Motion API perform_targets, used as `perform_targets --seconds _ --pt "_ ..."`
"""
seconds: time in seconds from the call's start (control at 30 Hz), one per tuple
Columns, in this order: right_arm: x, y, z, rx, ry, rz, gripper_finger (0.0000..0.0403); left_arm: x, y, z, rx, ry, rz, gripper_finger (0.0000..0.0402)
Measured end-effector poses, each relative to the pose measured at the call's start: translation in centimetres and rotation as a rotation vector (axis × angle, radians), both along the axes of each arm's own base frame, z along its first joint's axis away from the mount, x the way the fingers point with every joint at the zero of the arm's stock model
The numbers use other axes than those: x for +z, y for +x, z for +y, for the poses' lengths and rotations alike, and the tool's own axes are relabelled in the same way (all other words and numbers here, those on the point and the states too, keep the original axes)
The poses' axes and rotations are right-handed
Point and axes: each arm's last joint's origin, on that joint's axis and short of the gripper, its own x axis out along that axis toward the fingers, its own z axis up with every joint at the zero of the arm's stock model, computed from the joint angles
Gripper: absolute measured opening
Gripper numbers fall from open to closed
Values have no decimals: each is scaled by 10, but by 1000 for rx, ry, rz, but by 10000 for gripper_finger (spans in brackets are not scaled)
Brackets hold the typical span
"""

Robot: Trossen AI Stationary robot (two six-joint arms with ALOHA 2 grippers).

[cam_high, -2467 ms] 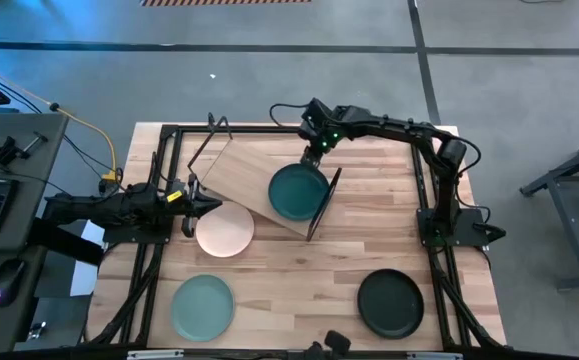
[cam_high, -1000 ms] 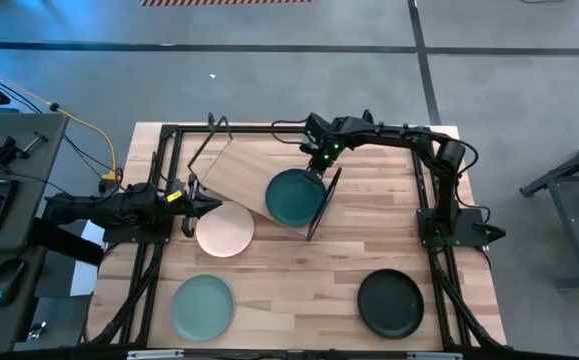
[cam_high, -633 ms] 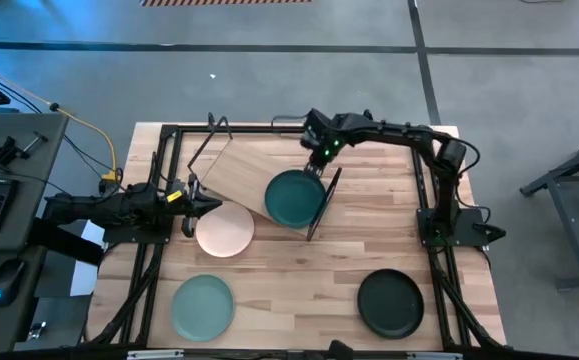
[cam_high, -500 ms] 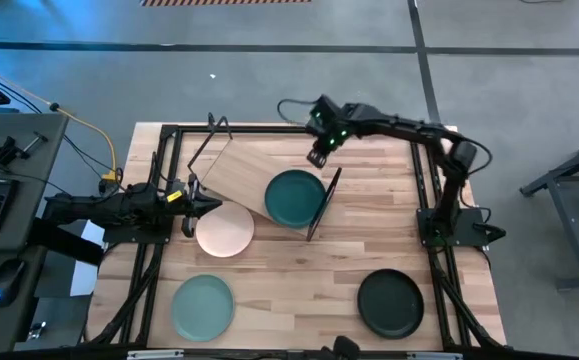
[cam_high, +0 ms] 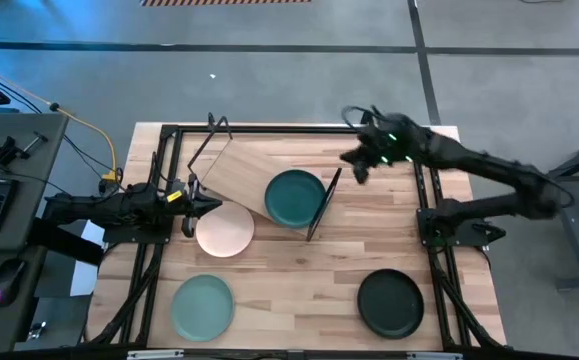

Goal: Place and stack plates onto a shelf
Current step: Put the pink plate on the shelf

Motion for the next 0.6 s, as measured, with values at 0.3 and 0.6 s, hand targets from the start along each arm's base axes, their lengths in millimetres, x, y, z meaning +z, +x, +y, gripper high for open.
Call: perform_targets --seconds 0.3,0.6 --pt "-8 -45 42 31 -71 -437 0 0 0 0 0 0 0 0" --pt "-12 -48 47 0 -57 -450 0 0 0 0 0 0 0 0"
